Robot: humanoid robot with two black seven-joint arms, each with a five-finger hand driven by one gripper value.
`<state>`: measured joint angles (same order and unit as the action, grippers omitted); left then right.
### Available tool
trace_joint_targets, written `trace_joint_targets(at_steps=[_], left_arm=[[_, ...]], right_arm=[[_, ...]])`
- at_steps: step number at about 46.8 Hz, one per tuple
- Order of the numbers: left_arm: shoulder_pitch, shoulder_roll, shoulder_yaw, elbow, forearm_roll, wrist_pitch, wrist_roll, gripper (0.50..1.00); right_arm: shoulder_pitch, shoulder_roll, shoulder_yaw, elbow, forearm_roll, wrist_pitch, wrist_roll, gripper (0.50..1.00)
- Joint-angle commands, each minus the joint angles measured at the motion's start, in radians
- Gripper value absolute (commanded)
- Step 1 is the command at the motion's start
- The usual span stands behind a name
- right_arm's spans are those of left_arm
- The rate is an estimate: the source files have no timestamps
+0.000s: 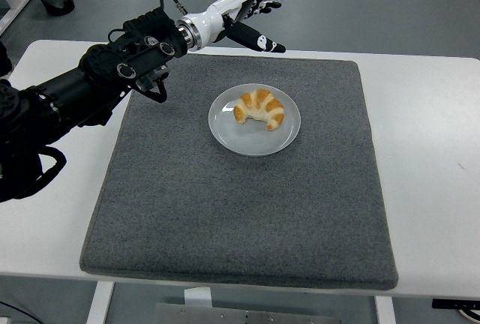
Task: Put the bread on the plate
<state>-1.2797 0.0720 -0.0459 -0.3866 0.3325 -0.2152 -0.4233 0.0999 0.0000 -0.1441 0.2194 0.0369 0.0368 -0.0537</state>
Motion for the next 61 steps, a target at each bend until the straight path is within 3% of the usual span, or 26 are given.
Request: trace_joint_targets(at_steps=[1,5,11,21,28,36,40,45,58,61], left_arm=[[-0.001,0.000,-0.006,0.028,-0.124,-0.038,0.021,0.996],[-0.001,0.002,-0.032,0.046,-0.257,-0.072,0.038,0.996],[0.003,0.003,-0.100,0.072,-0.424,-0.108,0.103,0.996],[0.056,0.008,-0.334,0.081,-0.621,-0.089,0.198,0.996],[0.120,0.009,-0.528,0.078,-0.650,-0.023,0.209,0.996],[0.180,0.012,-0.732,0.077,-0.650,-0.012,0.233,0.996],[0.191,0.014,-0.759,0.075,-0.652,0.057,0.277,0.996],[0.204,0.026,-0.802,0.072,-0.678,0.137,0.293,0.996],[0.286,0.080,-0.851,0.045,-0.713,0.129,0.296,0.996],[0.306,0.081,-0.850,0.037,-0.713,0.099,0.291,0.996]], right_arm=[[0.001,0.000,0.000,0.000,0.001,0.000,0.000,0.932],[0.001,0.000,0.000,0.000,0.001,0.000,0.000,0.930],[0.001,0.000,0.000,0.000,0.000,0.000,0.000,0.932],[0.001,0.000,0.000,0.000,0.000,0.000,0.000,0.932],[0.000,0.000,-0.002,0.000,0.000,0.002,0.000,0.930],[0.000,0.000,-0.003,0.000,0.000,0.002,0.000,0.932],[0.000,0.000,-0.003,0.000,-0.002,0.002,-0.001,0.930],[0.000,0.000,-0.003,0.002,-0.003,0.003,-0.001,0.932],[-0.002,0.000,-0.003,0.002,-0.005,0.003,-0.001,0.930],[-0.002,0.000,-0.003,0.002,-0.005,0.003,-0.001,0.930]])
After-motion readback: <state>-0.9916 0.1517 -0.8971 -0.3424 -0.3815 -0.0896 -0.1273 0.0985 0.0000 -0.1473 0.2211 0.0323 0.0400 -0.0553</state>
